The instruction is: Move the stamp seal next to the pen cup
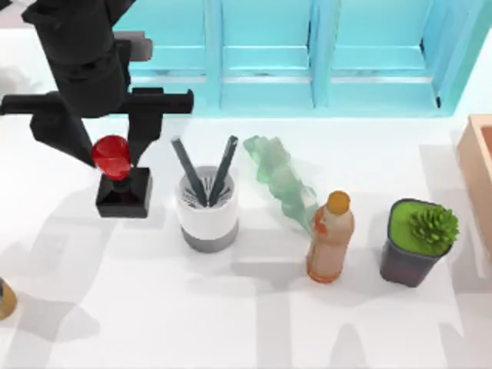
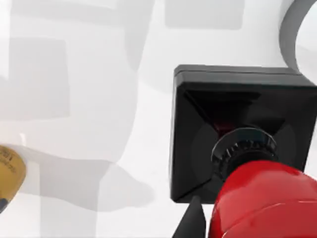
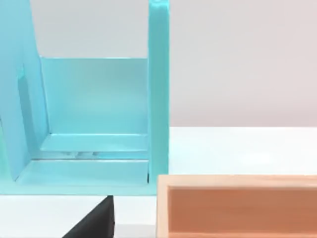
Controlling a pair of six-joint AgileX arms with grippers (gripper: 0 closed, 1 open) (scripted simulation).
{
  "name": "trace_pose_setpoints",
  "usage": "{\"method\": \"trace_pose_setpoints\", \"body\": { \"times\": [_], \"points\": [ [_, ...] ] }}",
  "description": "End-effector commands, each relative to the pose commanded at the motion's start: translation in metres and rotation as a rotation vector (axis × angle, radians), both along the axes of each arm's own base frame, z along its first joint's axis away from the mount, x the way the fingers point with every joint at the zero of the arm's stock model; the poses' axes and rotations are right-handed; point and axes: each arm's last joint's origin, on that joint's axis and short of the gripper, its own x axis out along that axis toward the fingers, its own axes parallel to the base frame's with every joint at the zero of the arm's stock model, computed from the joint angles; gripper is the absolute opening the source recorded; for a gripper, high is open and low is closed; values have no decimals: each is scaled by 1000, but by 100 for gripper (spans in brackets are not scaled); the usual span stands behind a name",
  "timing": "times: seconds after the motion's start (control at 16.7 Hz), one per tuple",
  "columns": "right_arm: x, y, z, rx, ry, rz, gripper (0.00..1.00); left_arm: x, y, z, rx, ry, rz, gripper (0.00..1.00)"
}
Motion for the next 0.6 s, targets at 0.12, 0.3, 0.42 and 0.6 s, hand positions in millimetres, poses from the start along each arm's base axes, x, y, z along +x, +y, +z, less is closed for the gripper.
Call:
{"method": "trace_pose_setpoints", "body": {
  "times": [0.12,0.3,0.42,0.6],
  "points": [
    [0,0,0,0,0,0,100,0,0,0,0,0,0,83],
    [0,0,0,0,0,0,100,0,0,0,0,0,0,100],
    [0,0,0,0,0,0,100,0,0,0,0,0,0,100],
    [0,0,0,0,0,0,100,0,0,0,0,0,0,100]
  ]
}}
